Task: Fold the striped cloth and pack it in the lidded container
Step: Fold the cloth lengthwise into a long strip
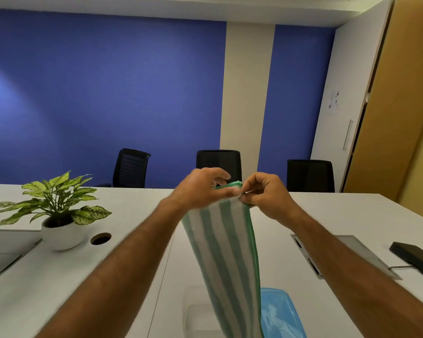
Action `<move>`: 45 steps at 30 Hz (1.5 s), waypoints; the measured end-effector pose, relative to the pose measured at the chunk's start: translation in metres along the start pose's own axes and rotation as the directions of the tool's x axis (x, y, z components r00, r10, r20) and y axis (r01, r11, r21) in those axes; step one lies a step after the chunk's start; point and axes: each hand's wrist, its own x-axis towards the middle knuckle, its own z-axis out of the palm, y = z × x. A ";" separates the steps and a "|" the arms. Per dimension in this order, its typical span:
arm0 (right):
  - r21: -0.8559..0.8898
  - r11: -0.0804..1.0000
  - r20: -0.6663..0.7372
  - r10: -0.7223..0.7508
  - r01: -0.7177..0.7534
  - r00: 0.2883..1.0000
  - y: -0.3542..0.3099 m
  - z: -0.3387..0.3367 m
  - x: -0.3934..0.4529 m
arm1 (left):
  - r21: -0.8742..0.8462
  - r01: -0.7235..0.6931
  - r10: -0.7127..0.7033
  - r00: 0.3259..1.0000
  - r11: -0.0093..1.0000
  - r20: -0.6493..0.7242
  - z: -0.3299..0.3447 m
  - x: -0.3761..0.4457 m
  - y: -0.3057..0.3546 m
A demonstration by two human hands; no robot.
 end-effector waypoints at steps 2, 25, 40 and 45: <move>-0.005 1.000 -0.005 -0.013 0.013 1.000 0.003 0.002 0.000 | -0.027 -0.031 0.030 0.999 0.999 -0.037 0.011 0.004 0.010; -0.058 0.981 0.228 0.192 -0.184 0.954 0.083 0.054 -0.053 | 0.292 -0.312 0.383 0.894 0.904 -0.232 -0.020 0.024 0.037; -0.165 0.873 0.442 0.482 -0.459 0.757 0.136 0.081 -0.096 | 0.242 -0.285 0.367 0.815 0.928 -0.448 -0.101 0.028 0.014; -0.228 0.844 0.449 0.534 -0.485 0.717 0.147 0.084 -0.108 | 0.235 -0.260 0.346 0.798 0.937 -0.494 -0.112 0.027 -0.001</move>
